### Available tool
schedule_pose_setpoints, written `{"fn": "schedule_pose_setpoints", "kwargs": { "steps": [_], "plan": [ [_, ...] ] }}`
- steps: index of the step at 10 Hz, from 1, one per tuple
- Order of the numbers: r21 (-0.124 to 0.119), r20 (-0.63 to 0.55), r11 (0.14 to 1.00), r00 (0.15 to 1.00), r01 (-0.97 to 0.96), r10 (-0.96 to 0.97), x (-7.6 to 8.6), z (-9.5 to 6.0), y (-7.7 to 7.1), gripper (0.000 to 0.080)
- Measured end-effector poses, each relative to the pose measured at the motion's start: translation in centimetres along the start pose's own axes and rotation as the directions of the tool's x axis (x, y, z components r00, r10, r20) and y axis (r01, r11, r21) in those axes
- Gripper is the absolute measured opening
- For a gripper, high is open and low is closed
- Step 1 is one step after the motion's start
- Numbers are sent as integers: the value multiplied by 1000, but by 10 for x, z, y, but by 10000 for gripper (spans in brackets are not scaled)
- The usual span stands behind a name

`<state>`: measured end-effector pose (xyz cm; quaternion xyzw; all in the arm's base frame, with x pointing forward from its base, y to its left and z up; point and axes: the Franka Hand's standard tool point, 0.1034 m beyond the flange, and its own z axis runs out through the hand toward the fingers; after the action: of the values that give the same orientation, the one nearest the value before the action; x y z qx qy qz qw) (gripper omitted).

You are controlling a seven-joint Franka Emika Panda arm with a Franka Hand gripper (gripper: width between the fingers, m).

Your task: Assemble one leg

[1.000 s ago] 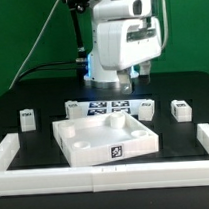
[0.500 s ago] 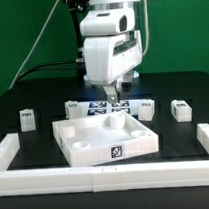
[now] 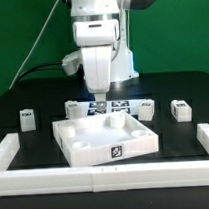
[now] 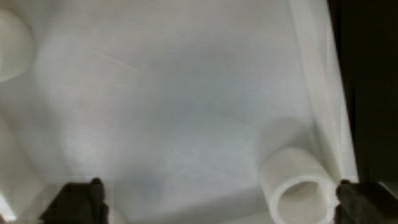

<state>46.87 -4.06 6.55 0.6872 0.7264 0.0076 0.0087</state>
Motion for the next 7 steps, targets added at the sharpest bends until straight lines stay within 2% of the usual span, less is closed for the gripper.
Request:
{"fn": "schedule_pose_setpoints", "kwargs": {
  "steps": [2, 5, 7],
  "plan": [
    [21, 6, 999, 999, 48, -48, -4, 7, -9, 650],
    [23, 4, 997, 997, 78, -78, -6, 9, -9, 650],
    [44, -11, 990, 991, 136, -136, -12, 27, -23, 650]
  ]
}}
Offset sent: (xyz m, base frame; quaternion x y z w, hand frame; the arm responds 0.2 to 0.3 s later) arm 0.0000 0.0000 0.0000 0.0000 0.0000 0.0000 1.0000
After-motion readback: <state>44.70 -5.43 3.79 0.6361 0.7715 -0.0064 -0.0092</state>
